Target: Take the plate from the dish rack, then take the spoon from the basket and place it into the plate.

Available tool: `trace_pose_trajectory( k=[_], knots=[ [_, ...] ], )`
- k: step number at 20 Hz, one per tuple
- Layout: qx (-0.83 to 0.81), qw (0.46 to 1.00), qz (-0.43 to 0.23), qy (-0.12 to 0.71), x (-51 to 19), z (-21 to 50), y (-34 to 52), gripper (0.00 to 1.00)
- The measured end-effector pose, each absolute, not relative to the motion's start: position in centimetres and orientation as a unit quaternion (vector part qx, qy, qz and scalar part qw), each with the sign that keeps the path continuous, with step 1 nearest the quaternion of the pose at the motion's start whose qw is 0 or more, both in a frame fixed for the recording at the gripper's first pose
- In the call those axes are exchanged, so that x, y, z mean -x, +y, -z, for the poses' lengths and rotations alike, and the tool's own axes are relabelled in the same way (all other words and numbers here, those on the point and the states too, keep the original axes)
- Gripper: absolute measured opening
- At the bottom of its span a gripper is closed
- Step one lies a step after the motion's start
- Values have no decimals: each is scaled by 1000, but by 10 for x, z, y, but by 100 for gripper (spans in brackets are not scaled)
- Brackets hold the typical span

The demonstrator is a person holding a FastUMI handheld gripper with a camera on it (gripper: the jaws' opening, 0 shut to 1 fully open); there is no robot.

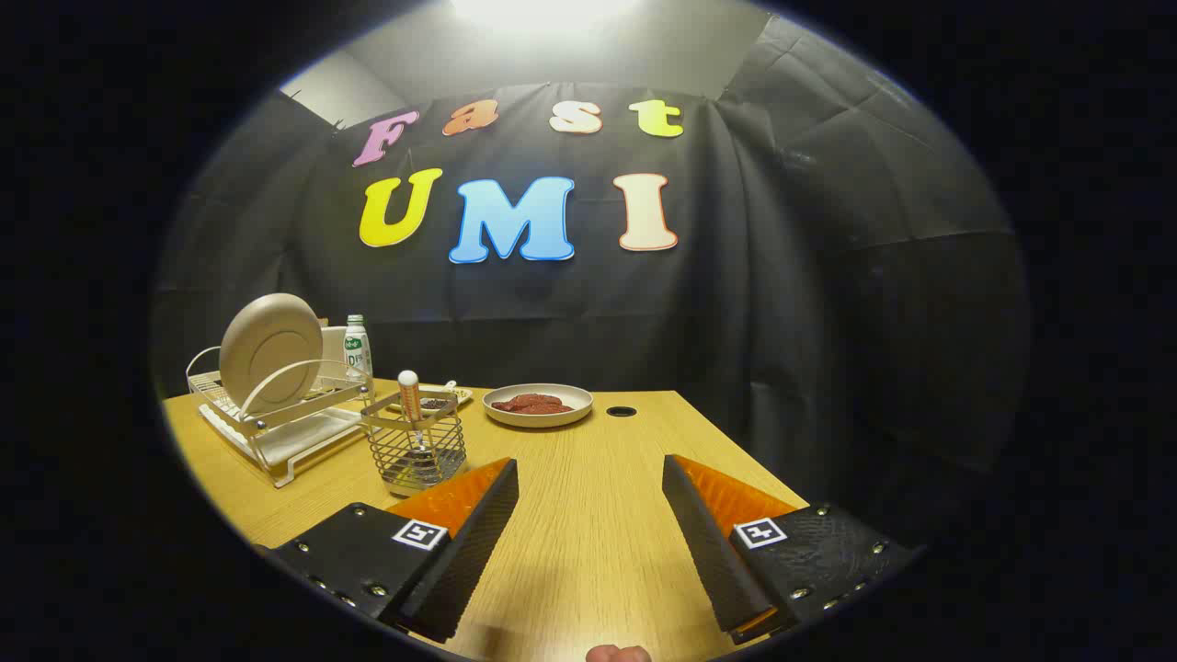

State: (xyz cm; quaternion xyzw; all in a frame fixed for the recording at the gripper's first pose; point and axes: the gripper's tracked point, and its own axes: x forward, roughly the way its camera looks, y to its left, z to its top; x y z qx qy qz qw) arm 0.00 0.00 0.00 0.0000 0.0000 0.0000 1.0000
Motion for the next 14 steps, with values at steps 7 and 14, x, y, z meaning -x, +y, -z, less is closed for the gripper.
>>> trace_pose_trajectory(
  k=[7, 14],
  knots=[
    [7, 1000, 22, -19, -39, -69, 9, 98],
    [-23, 999, 47, -13, -5, -189, 66, 98]
  ],
)
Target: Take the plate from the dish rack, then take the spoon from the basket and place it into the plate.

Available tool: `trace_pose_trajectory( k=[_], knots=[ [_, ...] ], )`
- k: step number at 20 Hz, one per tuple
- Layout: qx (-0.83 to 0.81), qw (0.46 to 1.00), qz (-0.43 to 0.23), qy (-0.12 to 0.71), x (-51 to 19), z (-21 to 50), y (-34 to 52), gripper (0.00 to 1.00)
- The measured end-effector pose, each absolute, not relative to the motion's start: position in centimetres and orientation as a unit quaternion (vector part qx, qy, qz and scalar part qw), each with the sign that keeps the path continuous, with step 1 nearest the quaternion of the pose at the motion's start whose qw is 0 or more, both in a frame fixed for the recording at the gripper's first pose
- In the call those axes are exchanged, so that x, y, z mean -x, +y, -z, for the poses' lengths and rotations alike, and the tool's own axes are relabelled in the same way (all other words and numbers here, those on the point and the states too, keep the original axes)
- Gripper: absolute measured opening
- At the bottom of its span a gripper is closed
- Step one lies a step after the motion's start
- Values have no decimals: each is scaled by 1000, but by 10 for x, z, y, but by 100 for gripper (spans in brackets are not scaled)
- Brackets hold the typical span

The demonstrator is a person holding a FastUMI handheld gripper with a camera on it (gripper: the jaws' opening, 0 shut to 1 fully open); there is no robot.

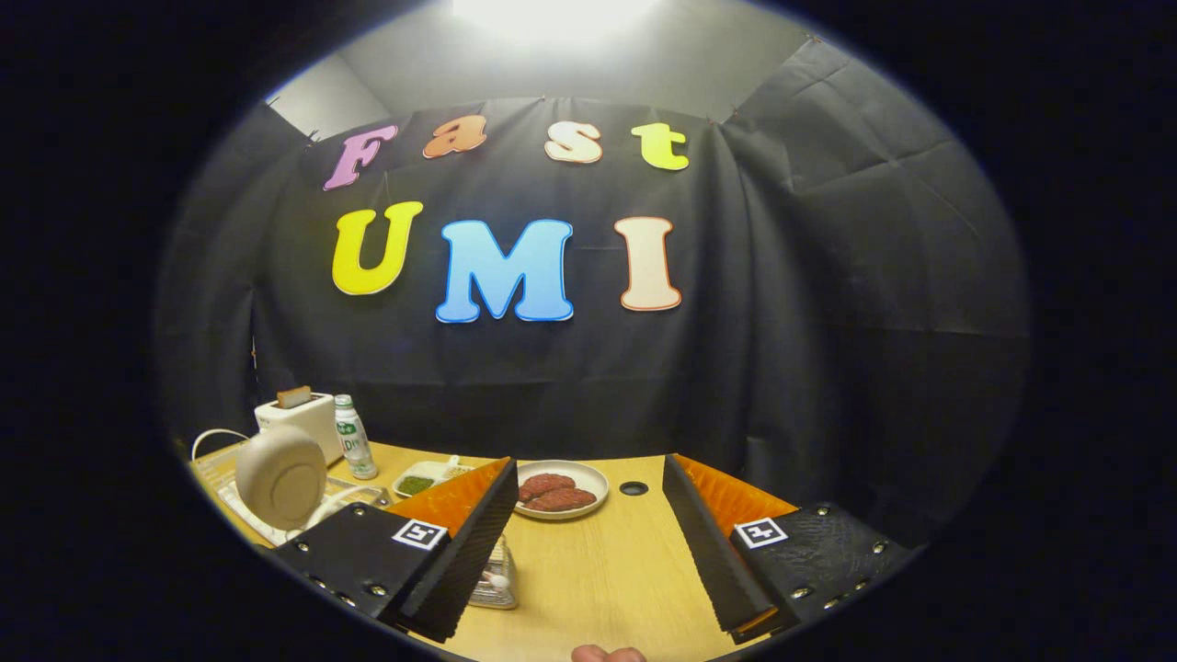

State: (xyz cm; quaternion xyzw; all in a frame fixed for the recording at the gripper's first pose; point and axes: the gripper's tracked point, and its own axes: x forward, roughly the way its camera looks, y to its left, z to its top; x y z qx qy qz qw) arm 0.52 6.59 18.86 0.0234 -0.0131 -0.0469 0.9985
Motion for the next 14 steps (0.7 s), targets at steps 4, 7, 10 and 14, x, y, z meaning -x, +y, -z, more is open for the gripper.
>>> trace_pose_trajectory(
  k=[4, 7, 10, 14],
  knots=[
    [-22, 999, 32, -32, 11, -236, 107, 98],
    [-20, 999, 13, -29, 5, -249, 135, 98],
    [-19, 1000, -12, -15, -2, -257, 168, 98],
    [-30, 996, -55, 70, -16, -244, 221, 98]
  ],
)
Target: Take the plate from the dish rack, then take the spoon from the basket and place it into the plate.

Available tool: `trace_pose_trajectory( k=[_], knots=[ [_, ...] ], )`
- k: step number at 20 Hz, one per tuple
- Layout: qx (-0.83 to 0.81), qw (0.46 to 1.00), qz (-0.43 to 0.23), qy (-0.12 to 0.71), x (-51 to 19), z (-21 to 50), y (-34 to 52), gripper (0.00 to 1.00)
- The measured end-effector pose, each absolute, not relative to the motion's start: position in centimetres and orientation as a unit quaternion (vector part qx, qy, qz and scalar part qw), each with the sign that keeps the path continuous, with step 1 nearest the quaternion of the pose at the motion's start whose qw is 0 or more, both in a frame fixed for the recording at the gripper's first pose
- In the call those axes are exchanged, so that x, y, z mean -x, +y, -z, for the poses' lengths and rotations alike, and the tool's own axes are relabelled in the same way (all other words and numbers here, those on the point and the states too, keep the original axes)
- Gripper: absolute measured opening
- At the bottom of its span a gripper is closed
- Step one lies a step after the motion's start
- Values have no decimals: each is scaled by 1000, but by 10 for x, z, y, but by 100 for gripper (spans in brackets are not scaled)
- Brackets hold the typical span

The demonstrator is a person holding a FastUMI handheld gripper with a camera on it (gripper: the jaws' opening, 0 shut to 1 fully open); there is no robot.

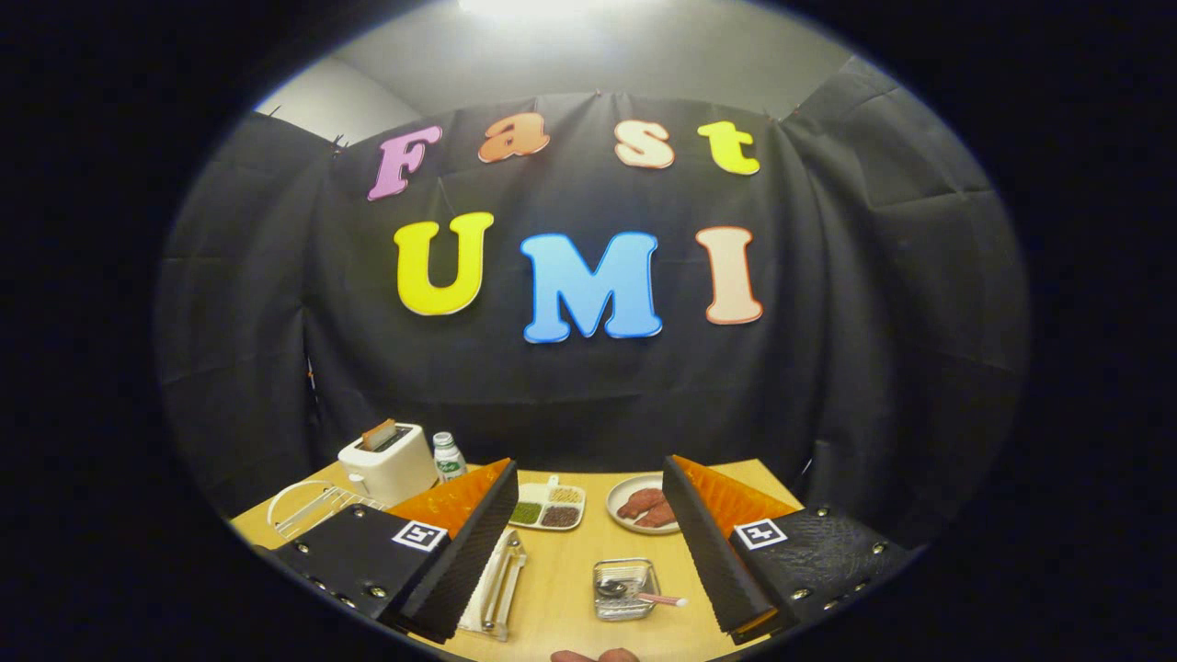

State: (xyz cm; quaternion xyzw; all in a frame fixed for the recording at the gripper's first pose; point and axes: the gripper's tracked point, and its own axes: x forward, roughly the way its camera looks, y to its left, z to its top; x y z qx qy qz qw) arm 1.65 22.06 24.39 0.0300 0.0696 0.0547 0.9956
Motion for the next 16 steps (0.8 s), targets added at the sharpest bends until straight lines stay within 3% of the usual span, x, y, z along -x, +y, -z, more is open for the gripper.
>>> trace_pose_trajectory(
  k=[9, 16],
  knots=[
    [-96, 941, -166, 280, -33, -186, 329, 98],
    [-99, 897, -175, 393, -47, -146, 364, 98]
  ],
)
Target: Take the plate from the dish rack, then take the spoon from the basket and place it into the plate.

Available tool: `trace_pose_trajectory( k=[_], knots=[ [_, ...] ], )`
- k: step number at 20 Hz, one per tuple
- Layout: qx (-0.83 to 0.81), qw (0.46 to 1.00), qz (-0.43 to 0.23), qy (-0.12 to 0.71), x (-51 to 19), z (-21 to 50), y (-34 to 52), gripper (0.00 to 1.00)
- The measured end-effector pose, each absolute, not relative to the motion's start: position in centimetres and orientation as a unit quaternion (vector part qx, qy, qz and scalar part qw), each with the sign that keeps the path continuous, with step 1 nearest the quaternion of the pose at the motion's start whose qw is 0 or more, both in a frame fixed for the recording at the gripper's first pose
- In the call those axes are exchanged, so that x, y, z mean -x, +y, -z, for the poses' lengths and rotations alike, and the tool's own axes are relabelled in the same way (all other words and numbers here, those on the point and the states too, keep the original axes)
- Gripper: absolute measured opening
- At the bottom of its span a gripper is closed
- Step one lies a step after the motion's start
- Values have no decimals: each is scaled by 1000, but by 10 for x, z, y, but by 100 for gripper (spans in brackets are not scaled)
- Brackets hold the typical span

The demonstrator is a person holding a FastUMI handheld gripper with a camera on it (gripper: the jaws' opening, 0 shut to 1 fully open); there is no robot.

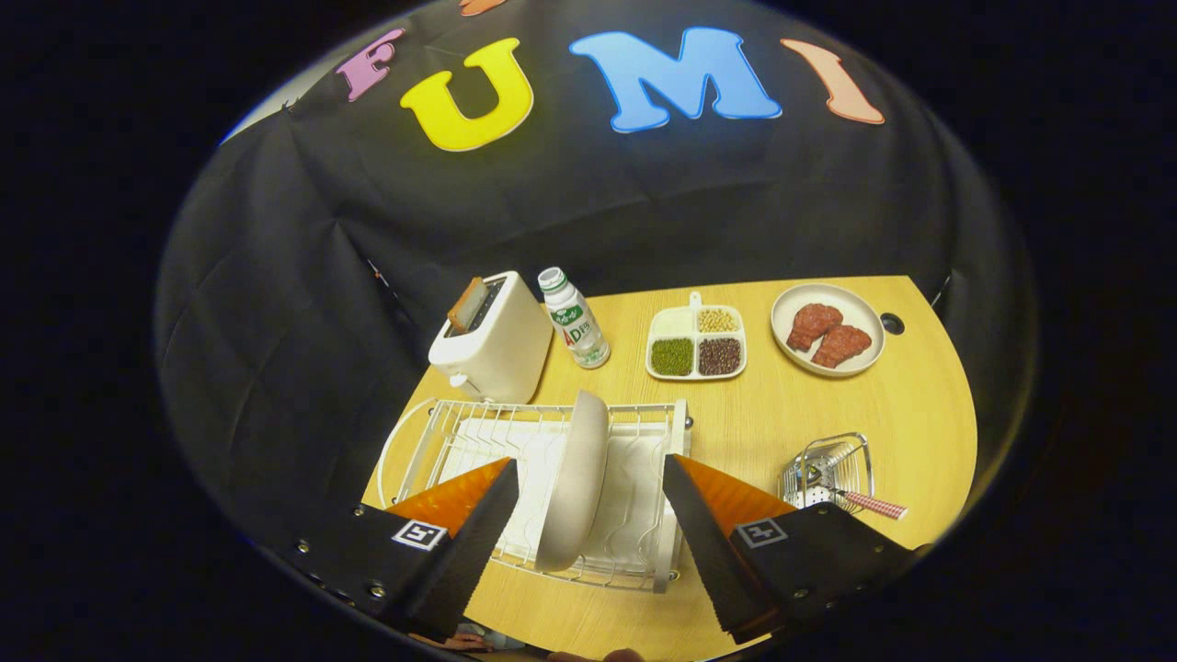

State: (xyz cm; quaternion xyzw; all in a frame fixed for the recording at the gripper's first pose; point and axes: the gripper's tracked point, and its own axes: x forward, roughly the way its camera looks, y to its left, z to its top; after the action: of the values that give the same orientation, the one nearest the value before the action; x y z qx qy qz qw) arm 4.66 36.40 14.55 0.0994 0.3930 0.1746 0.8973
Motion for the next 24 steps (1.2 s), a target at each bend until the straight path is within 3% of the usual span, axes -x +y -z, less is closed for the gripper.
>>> trace_pose_trajectory(
  k=[13, 14, 18, 24],
  knots=[
    [-70, 859, -102, 497, -67, -65, 393, 98],
    [-68, 852, -100, 509, -65, -57, 397, 95],
    [-58, 844, -65, 529, -59, -41, 396, 36],
    [13, 858, -9, 514, -64, -66, 393, 32]
  ],
)
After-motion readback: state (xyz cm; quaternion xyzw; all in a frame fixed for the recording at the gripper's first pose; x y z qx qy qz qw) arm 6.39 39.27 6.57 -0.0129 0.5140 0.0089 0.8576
